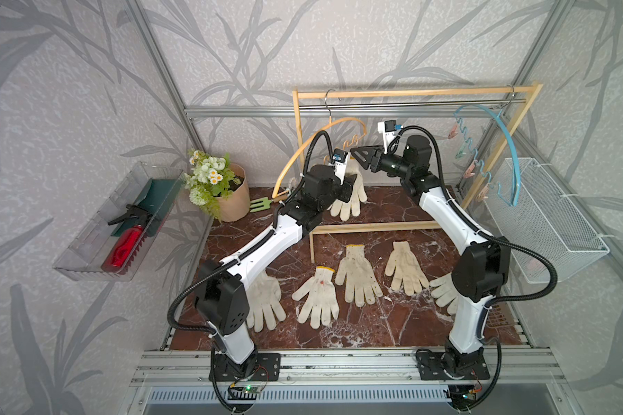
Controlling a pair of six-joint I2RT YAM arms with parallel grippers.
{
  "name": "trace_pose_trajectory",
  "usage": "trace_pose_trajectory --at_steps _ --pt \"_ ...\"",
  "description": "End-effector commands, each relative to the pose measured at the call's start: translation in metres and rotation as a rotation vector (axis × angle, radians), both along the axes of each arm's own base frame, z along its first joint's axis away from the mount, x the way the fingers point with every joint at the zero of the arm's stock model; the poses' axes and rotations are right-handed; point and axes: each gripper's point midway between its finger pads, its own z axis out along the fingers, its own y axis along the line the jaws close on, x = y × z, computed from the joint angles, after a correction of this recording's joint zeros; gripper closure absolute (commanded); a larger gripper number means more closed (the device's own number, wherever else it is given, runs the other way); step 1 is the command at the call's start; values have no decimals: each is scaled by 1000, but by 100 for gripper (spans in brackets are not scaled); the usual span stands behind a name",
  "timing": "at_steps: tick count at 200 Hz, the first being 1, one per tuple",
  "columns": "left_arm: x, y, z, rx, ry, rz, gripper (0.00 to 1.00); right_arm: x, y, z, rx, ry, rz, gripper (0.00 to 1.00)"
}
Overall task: Clip the gloves onto a hanger to dry
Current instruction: Open the clamp at the hanger.
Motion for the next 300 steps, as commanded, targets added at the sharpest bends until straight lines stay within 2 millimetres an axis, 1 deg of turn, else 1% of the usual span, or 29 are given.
trace_pose_trajectory --at_steps 1,9,22,49,61,82,130,162,189,211,230,255,300 --pt "-6 3 -7 15 30 -13 43 0 3 9 6 -43 16 45" --pt "-8 4 -6 13 31 -12 36 0 5 8 4 -43 19 45" --pt "-10 6 -6 13 31 -10 35 0 6 7 1 -41 21 45" --pt "-16 12 0 12 36 3 38 1 10 5 -2 -38 26 45" --pt "-20 18 4 7 42 20 41 1 12 4 -7 -36 29 45" --pt "-29 27 10 8 48 34 42 -1 17 4 -13 -42 39 45" --pt "-56 51 20 -7 60 63 42 -7 31 2 -20 -46 78 45" --pt "-72 59 30 -25 58 56 43 -10 39 2 -20 -51 95 45" --pt "-81 68 35 -29 49 70 43 -10 44 0 -25 -53 92 45" --pt "-83 76 36 1 35 97 44 -5 45 -4 -31 -49 75 45" --pt "-83 83 35 18 30 118 45 -3 50 -6 -28 -42 81 45" --pt "-83 87 34 29 23 129 46 -1 57 -8 -35 -49 78 43" --pt "-79 96 35 34 16 153 48 9 63 -13 -25 -26 75 43"
